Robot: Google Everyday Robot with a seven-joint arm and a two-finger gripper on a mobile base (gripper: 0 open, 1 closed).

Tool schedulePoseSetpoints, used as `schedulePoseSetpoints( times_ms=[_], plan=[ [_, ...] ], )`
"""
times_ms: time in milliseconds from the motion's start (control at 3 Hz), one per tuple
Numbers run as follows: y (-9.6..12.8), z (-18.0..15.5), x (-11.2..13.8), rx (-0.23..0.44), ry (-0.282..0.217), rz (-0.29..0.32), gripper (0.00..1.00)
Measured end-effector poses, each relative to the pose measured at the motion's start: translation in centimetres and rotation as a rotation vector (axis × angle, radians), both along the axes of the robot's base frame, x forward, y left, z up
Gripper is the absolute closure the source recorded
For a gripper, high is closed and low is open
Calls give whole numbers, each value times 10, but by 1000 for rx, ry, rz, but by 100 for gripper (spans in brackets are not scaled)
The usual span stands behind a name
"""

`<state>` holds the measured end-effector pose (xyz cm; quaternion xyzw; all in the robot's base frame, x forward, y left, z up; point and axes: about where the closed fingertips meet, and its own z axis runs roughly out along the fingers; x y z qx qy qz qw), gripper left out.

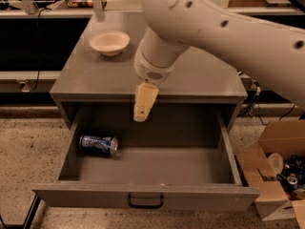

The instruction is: Pick pepsi can from top drawer and place on counter

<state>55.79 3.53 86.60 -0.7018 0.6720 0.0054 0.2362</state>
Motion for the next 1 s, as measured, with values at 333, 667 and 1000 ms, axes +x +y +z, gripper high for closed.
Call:
schedulePoseSetpoints(
  times_ms=[333,667,1000],
  plan=[
    [18,-15,-27,113,71,17,0],
    [41,-36,-60,210,120,78,0],
    [58,-47,-81,267,129,143,0]
  ],
)
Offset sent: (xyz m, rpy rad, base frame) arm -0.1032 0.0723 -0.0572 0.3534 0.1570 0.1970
